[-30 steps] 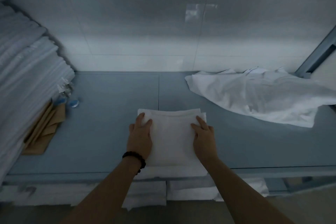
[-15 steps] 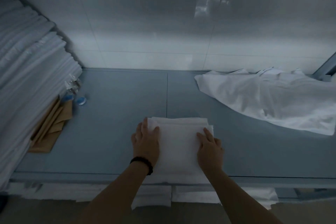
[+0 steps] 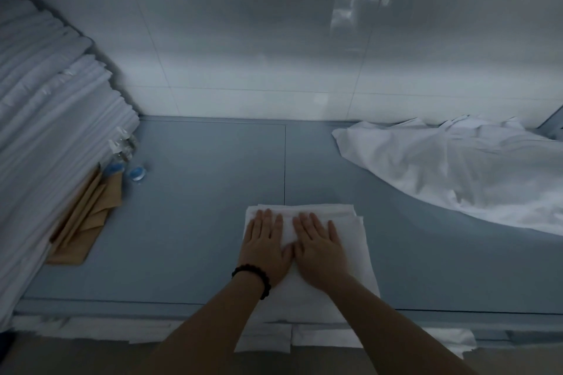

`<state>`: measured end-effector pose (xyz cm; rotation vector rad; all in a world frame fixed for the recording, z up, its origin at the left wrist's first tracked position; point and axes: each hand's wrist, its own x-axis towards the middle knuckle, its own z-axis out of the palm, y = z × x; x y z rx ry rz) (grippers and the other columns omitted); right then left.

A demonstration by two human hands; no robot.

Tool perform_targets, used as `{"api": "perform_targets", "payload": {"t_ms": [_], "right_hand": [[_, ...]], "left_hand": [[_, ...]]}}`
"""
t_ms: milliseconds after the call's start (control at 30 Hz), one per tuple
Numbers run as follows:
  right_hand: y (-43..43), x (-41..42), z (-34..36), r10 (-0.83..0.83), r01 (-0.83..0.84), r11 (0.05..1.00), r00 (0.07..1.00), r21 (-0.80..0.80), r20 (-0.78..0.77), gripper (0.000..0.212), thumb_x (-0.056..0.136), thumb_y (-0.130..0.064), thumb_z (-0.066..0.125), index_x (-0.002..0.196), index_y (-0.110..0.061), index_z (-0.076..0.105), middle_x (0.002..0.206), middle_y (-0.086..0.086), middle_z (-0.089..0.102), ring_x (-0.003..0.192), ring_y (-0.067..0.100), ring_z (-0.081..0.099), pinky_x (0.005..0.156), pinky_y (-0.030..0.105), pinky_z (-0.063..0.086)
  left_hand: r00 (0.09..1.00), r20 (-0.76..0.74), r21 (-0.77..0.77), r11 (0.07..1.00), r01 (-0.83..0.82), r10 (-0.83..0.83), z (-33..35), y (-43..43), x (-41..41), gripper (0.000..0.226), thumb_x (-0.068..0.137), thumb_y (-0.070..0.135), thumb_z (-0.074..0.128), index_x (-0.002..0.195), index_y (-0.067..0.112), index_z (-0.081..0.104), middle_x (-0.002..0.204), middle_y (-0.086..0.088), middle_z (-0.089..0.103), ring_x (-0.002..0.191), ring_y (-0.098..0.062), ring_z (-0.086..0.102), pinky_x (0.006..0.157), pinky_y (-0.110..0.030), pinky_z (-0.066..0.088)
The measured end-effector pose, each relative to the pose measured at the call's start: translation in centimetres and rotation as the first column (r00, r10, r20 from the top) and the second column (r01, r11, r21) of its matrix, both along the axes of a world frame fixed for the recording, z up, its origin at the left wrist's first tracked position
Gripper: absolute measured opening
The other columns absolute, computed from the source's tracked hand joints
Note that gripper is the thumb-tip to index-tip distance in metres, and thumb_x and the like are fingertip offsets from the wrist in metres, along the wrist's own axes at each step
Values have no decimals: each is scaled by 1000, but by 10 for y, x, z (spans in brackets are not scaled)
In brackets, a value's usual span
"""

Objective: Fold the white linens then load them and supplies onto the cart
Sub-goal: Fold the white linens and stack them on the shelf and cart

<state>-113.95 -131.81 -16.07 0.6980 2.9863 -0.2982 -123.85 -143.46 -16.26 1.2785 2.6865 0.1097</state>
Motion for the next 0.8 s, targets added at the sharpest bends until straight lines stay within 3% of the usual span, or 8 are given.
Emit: {"api": "perform_targets", "payload": {"t_ms": [167,300,467,567,633,700,800], "right_hand": [[40,28,-8,-162,160,986,985,54,50,68,92,-67,10,151,-37,-5,160,-7,-12,147,17,-15,117,44,-11],[41,33,-14,-193,193,981,981,-3,9,65,92,-66,9,147,-40,-14,155,-10,-22,145,17,-23,118,43,-8],[35,43,-16,-196,195,979,980,-55,-25,60,95,-61,10,142,-43,-22,151,-13,-29,141,12,-31,117,38,-14],[31,50,-14,-185,181,979,982,-95,-32,60,99,-55,16,142,-39,-22,154,-10,-27,138,12,-35,113,34,-19],[31,54,-10,-180,174,978,983,-117,-41,66,99,-54,24,144,-34,-20,155,-6,-28,139,14,-34,115,35,-16],[28,62,-6,-239,229,963,969,-144,-57,74,96,-58,32,147,-33,-16,154,-3,-30,142,21,-27,118,40,-6],[17,71,-2,-424,403,869,906,-289,-14,83,90,-66,38,150,-38,-12,158,2,-25,148,30,-6,119,44,11]], "left_hand": [[999,43,39,999,-14,13,-13,-7,-11,77,89,70,15,148,33,-18,156,-2,-26,145,-24,-22,116,-36,-13],[996,87,99,995,-12,3,-21,-10,-15,74,89,70,17,140,39,-27,150,4,-34,140,-16,-30,115,-33,-16],[996,82,134,991,18,-30,-22,-18,-12,70,94,64,20,140,37,-26,150,4,-35,140,-17,-33,114,-30,-19],[994,103,177,984,17,-36,-17,-24,-6,69,91,66,11,144,33,-18,151,2,-33,142,-20,-29,112,-28,-21],[990,137,199,979,-56,29,-14,-30,-3,75,85,70,10,145,33,-16,151,0,-34,142,-24,-29,115,-35,-16],[971,193,166,971,-171,138,-15,-38,0,77,88,70,26,146,38,-15,153,-1,-34,143,-31,-25,117,-46,-6],[908,366,156,949,-275,203,-14,-44,5,78,90,64,42,149,44,-4,157,-1,-27,147,-35,-2,118,-52,14]]}}
